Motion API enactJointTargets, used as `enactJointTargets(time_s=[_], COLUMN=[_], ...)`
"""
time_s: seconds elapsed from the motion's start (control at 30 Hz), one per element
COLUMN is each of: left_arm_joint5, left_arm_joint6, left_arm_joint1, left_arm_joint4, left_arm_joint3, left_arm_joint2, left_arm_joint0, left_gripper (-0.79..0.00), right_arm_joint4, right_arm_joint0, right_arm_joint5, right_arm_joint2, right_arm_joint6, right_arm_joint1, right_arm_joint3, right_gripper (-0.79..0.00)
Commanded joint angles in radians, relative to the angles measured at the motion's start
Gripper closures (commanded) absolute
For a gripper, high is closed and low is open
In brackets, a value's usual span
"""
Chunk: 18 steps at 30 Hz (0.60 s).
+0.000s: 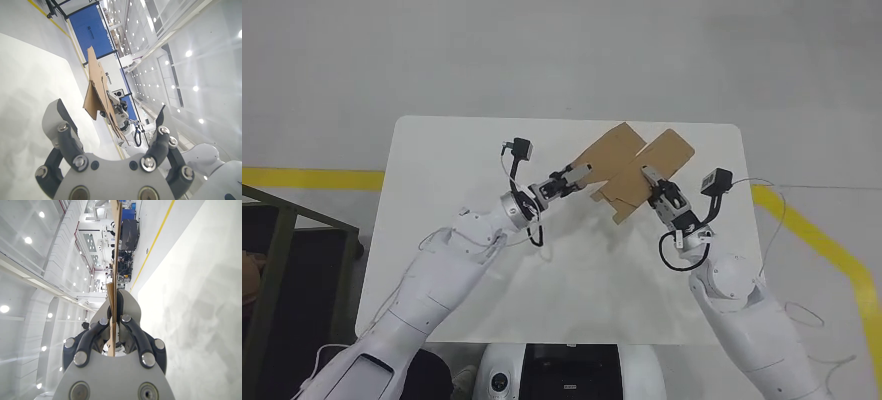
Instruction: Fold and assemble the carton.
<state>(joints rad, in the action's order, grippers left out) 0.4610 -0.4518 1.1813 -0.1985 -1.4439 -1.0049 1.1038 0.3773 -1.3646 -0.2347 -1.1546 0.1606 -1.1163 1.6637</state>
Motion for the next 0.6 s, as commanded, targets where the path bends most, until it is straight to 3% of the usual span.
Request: enactJointTargets(time_s=[0.0, 0.07, 0.13, 0.57], left_arm_joint5=[-0.003, -0.004, -0.006, -0.01], left_arm_joint6=[0.009, 0.013, 0.015, 0.013], left_arm_joint1=[0.003, 0.006, 0.009, 0.021], left_arm_joint4=[0.004, 0.004, 0.008, 0.006], left_arm_joint3=[0.008, 0.014, 0.02, 0.033], left_arm_joint2=[0.003, 0.006, 0.008, 0.003], left_arm_joint0=[-0.004, -0.008, -0.011, -0.013], left_gripper=[-0.563, -0.453, -0.391, -0.265], right_arm_joint4=[-0.002, -0.005, -0.01, -0.036], right_arm_joint0=[0.0, 0.0, 0.0, 0.002], right_arm_joint5=[0.002, 0.001, 0.003, 0.023], right_arm_joint2=[0.0, -0.001, -0.001, -0.008], right_arm_joint6=[0.002, 0.002, 0.002, 0.002], right_arm_joint1=[-0.002, -0.004, -0.007, -0.021], right_arm_joint3=[-0.001, -0.001, -0.003, 0.002], right_gripper=[0.0, 0.0, 0.0, 0.0])
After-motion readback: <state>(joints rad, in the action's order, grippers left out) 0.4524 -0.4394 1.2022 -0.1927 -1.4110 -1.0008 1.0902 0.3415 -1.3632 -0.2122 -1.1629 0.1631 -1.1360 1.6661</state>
